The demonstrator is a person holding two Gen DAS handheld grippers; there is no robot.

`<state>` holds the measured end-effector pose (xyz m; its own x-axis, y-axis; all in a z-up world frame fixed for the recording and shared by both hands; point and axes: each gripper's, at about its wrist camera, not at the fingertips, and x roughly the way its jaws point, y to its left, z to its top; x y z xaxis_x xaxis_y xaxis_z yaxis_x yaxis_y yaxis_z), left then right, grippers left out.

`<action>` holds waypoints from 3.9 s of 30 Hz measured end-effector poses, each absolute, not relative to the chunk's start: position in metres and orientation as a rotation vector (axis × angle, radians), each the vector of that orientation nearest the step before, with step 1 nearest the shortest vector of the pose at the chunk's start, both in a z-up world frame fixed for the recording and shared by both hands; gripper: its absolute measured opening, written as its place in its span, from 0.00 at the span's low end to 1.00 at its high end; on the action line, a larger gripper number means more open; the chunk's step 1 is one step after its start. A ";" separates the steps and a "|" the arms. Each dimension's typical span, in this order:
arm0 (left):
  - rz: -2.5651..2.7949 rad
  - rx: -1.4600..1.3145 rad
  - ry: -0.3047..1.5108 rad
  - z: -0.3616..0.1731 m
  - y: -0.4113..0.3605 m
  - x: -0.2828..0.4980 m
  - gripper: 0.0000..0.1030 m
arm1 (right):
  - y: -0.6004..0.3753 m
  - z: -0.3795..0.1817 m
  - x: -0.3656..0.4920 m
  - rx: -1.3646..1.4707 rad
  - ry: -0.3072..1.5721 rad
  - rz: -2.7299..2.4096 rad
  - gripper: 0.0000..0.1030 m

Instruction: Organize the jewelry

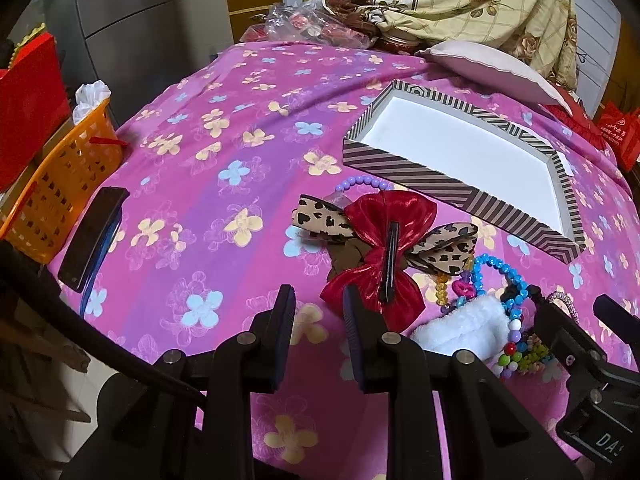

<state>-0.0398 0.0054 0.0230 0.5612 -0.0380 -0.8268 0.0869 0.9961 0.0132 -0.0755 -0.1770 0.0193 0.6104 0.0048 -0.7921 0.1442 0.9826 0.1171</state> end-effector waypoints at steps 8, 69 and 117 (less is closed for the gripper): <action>-0.069 0.055 0.985 0.019 0.005 -0.039 0.44 | -0.175 0.016 -0.074 0.179 0.927 -0.077 0.96; -0.070 0.050 1.006 0.015 0.005 -0.041 0.44 | -0.181 0.014 -0.079 0.195 0.942 -0.064 0.96; -0.301 -0.166 1.052 0.003 0.023 0.008 0.34 | -0.162 -0.004 -0.079 0.120 0.989 0.235 0.75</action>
<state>0.0078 0.0232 0.0028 0.4597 -0.3222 -0.8276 0.1643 0.9466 -0.2773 -0.0792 -0.1617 -0.0038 0.5271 0.2501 -0.8122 -0.1418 0.9682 0.2061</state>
